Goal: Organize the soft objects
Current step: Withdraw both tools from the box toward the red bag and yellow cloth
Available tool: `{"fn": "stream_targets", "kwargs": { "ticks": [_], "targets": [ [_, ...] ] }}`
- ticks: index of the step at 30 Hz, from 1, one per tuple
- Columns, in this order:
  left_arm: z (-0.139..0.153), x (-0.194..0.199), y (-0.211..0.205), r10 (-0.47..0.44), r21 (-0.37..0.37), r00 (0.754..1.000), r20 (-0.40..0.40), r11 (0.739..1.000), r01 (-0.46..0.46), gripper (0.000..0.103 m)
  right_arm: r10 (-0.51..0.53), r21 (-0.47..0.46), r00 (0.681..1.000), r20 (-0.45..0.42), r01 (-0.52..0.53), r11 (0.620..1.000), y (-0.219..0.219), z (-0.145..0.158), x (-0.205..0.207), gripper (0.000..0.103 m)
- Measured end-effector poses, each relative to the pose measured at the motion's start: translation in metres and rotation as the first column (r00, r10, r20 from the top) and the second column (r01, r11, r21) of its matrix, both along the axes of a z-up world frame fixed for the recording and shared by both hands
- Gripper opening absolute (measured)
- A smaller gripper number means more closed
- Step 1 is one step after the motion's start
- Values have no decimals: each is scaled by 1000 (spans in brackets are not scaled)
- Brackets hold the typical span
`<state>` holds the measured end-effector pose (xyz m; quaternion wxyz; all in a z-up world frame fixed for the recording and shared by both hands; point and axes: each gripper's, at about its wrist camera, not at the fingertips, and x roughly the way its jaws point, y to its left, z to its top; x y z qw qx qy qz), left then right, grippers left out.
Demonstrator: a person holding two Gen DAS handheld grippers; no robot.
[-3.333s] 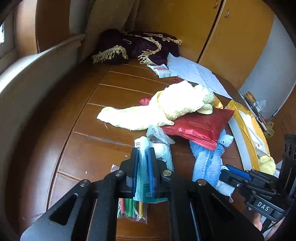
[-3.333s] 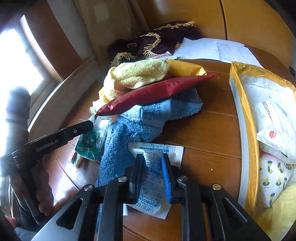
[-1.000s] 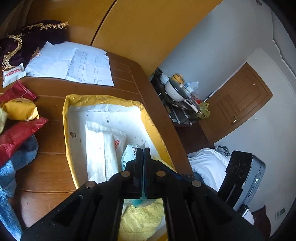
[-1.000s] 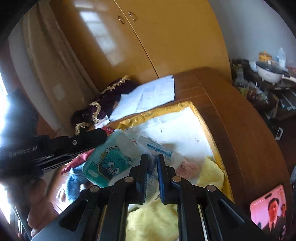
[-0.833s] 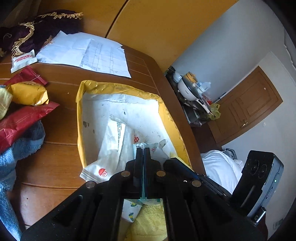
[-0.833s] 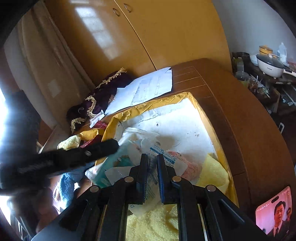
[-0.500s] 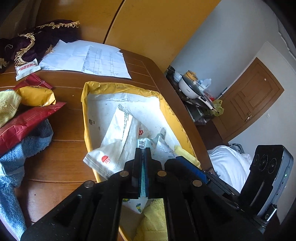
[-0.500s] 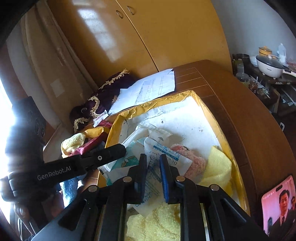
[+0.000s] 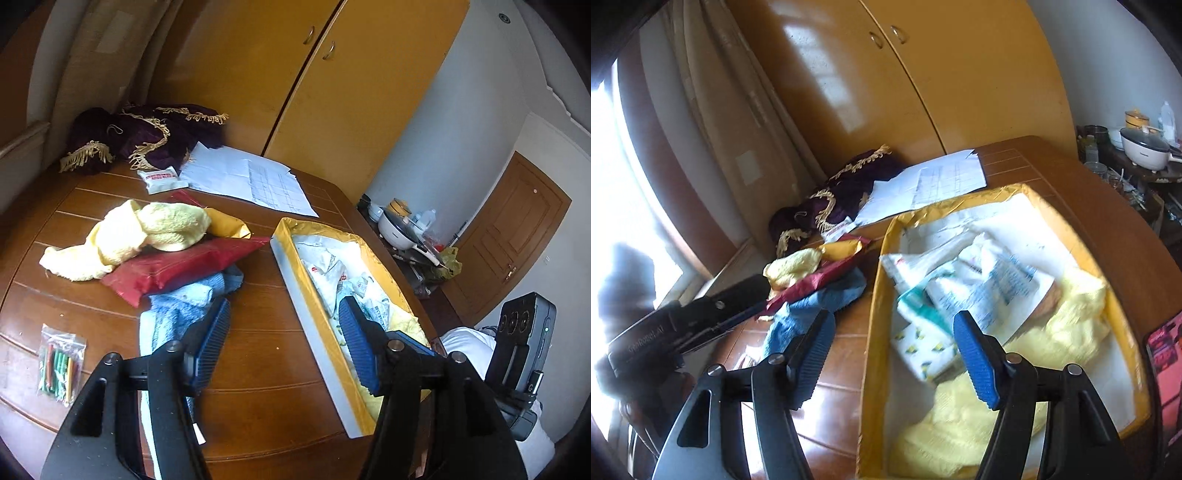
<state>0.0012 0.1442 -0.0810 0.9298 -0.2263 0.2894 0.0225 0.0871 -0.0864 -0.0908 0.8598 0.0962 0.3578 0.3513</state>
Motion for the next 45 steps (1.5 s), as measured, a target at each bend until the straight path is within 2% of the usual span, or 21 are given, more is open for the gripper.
{"fn": "stream_targets", "kwargs": {
  "ticks": [5,10,15,24,33,45],
  "targets": [
    [-5,-18,-4,67,84,998,-10,994,-66,60,53,47,999,-7,-53,998,20,-1,-28,69],
    [-14,-30,-3,133,150,991,-29,981,-127,60,113,45,993,-15,-112,993,43,-10,-50,69],
    [-28,-36,10,174,130,983,-61,978,-165,60,113,-6,994,11,-113,994,48,-12,-66,69],
    [-46,-37,27,180,81,977,-115,982,-171,60,142,-35,990,-16,-142,989,66,-21,-66,69],
    [-46,-45,33,182,78,976,-117,982,-174,60,160,-53,987,-23,-161,985,81,-21,-69,69],
    [-40,-24,43,186,82,977,-106,981,-178,60,202,-42,978,-58,-204,978,87,-25,-50,69]
  ]
}}
